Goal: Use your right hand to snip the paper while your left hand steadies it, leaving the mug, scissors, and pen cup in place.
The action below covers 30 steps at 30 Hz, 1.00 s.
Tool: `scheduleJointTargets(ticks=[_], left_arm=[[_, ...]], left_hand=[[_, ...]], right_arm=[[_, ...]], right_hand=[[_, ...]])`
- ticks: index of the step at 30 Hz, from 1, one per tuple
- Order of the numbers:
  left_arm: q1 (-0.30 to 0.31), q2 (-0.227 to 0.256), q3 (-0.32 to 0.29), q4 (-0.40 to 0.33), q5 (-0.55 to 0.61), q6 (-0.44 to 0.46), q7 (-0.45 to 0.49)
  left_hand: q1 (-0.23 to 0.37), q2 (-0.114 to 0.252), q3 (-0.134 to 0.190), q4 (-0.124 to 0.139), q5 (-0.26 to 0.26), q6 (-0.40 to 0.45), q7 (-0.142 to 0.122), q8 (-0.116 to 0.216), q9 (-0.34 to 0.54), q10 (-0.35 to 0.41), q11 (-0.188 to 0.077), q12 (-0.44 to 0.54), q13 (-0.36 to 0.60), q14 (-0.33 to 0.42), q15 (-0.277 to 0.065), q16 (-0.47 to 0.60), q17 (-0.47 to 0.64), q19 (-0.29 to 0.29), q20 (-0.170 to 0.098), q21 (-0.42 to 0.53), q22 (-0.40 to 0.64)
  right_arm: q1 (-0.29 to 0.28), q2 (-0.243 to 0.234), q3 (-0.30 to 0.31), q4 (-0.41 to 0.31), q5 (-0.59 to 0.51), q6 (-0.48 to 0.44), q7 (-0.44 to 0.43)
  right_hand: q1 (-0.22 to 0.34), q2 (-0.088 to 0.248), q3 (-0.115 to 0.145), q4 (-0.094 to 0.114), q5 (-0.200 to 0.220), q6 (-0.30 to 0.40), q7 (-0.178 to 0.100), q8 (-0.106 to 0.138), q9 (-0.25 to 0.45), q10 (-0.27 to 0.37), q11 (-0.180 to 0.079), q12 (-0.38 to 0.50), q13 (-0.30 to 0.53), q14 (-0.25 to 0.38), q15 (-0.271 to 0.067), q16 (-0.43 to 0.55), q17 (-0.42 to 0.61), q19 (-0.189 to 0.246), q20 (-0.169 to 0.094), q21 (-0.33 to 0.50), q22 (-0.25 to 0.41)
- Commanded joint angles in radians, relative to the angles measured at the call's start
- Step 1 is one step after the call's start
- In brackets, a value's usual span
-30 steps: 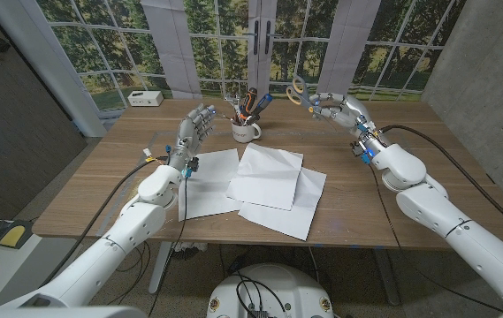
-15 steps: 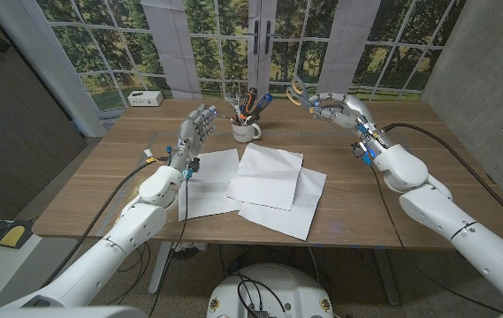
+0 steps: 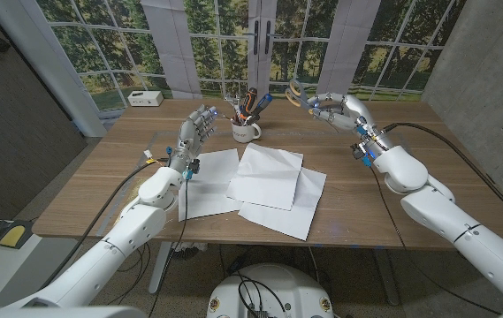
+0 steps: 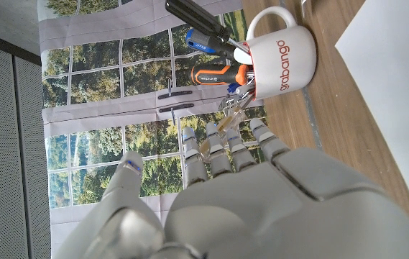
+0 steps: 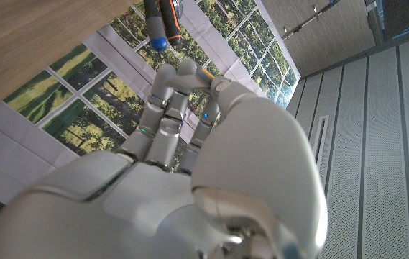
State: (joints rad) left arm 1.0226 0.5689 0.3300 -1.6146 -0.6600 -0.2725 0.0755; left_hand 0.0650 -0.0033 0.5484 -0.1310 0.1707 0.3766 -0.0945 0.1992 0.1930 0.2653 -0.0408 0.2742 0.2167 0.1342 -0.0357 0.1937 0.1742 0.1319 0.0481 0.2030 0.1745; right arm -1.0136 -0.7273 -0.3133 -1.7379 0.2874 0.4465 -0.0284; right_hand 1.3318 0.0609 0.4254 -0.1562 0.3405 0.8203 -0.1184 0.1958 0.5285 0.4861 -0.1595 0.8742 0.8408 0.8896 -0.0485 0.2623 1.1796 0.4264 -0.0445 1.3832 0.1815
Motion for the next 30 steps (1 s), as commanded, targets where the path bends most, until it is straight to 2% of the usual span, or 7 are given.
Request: scheduleJointTargets(ticks=[1, 6, 19, 27, 30], left_arm=[[0.004, 0.003, -0.002, -0.003, -0.003, -0.001, -0.004], [0.005, 0.005, -0.002, -0.005, -0.005, 0.000, -0.007], [0.004, 0.006, -0.002, -0.003, -0.008, 0.001, -0.012], [-0.003, 0.005, -0.001, 0.004, -0.008, 0.001, -0.016], [-0.004, 0.004, 0.000, 0.006, -0.007, 0.000, -0.016]], left_hand=[[0.002, 0.009, -0.002, -0.001, 0.004, 0.012, 0.001, 0.004, 0.002, 0.007, 0.004, -0.001, 0.001, 0.010, -0.002, -0.001, 0.006, 0.010, -0.003, -0.002, 0.003], [0.002, 0.009, -0.002, -0.001, 0.004, 0.012, 0.002, 0.004, 0.002, 0.006, 0.000, -0.002, 0.002, 0.009, -0.002, -0.002, 0.006, 0.010, -0.003, -0.003, 0.003], [0.002, 0.010, -0.002, -0.002, 0.004, 0.011, 0.000, 0.003, 0.002, 0.009, -0.001, -0.003, 0.002, 0.010, -0.003, -0.002, 0.006, 0.010, -0.004, -0.003, 0.003], [0.002, 0.010, -0.002, -0.002, 0.004, 0.012, 0.000, 0.003, 0.003, 0.009, -0.001, -0.004, 0.002, 0.010, -0.003, -0.003, 0.006, 0.010, -0.005, -0.004, 0.003], [0.002, 0.011, -0.002, -0.002, 0.004, 0.012, 0.000, 0.003, 0.003, 0.010, -0.002, -0.004, 0.002, 0.010, -0.003, -0.003, 0.006, 0.011, -0.005, -0.004, 0.003]], right_arm=[[-0.019, -0.004, 0.009, -0.020, -0.063, 0.016, -0.037], [-0.021, -0.006, 0.010, -0.025, -0.089, 0.024, -0.044], [-0.016, 0.004, 0.005, -0.020, -0.089, 0.029, -0.038], [-0.014, 0.013, 0.006, -0.015, -0.128, 0.056, -0.055], [-0.014, 0.019, 0.005, -0.009, -0.126, 0.064, -0.057]], right_hand=[[0.005, 0.001, 0.013, -0.002, 0.004, 0.024, -0.005, 0.005, -0.002, 0.017, -0.017, 0.008, 0.001, 0.074, -0.187, -0.001, 0.005, -0.006, -0.123, 0.010, -0.001], [0.006, -0.003, 0.016, -0.003, 0.001, 0.022, -0.005, 0.001, -0.004, 0.016, -0.007, 0.005, -0.004, 0.077, -0.187, -0.002, 0.006, -0.007, -0.123, 0.017, 0.000], [0.006, -0.004, 0.022, -0.002, -0.001, 0.017, -0.004, -0.002, -0.006, 0.012, -0.008, 0.007, 0.004, 0.081, -0.187, -0.004, 0.008, -0.013, -0.123, 0.024, -0.001], [0.005, -0.005, 0.025, -0.001, 0.000, 0.009, -0.006, -0.002, 0.000, 0.006, -0.007, 0.012, 0.015, 0.082, -0.186, -0.005, 0.011, -0.017, -0.121, 0.027, -0.002], [0.004, -0.005, 0.028, 0.000, 0.002, -0.005, -0.007, -0.006, 0.001, -0.006, -0.019, 0.014, 0.027, 0.083, -0.186, -0.005, 0.013, -0.021, -0.120, 0.030, -0.002]])
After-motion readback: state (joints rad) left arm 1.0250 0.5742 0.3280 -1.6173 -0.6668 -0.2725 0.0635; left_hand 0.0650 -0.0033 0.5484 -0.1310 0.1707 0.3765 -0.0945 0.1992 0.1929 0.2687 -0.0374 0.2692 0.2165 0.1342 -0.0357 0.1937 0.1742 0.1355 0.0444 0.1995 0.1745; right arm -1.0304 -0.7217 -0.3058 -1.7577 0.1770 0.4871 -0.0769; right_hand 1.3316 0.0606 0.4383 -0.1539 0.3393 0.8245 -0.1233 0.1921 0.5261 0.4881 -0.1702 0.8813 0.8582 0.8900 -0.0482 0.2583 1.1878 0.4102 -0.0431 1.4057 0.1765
